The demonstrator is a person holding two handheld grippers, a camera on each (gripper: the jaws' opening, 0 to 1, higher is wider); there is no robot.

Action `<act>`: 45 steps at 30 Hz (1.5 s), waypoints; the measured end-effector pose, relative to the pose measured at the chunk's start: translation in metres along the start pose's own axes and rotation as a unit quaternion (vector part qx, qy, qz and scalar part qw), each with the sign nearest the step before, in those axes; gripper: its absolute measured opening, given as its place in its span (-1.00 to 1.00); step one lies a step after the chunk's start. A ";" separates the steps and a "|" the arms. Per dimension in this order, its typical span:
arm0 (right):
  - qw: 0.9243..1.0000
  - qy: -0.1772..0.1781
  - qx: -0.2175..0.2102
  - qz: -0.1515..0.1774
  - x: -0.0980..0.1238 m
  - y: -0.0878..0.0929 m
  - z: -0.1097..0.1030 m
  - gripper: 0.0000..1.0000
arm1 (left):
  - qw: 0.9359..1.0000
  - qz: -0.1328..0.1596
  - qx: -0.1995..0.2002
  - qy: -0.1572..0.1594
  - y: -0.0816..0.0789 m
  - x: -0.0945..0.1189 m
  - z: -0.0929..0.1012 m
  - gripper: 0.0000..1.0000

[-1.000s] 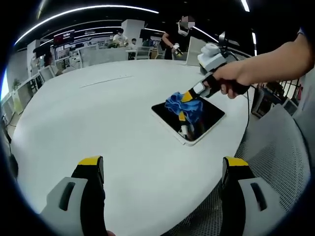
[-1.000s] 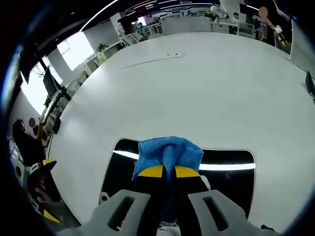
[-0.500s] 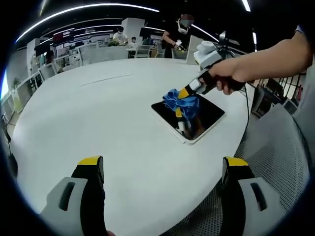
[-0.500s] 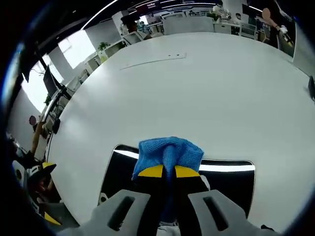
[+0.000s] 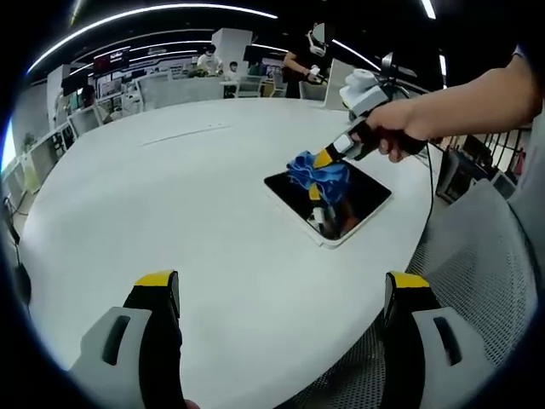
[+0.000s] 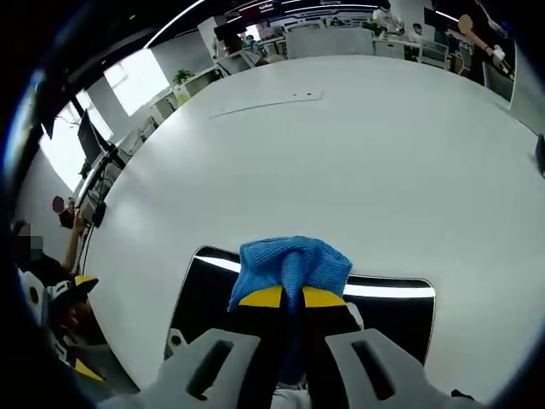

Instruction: Wipe the mirror surface with the cleaning cloth until all visible marks leave the cleaned area.

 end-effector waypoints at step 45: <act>0.999 0.050 0.010 0.008 0.019 0.023 0.029 -0.98 | 1.000 0.010 -0.001 -0.010 -0.005 0.004 -0.001 0.97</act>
Point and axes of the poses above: the point that each gripper's makers call its tool centre point, and the gripper's own axes: x roughly backward along the fingers, z roughly to its right, y roughly out of its underside, the point moved 2 cm from there along x, roughly backward along the fingers, and after that the axes turned 14 degrees about x, right-handed, at the moved point
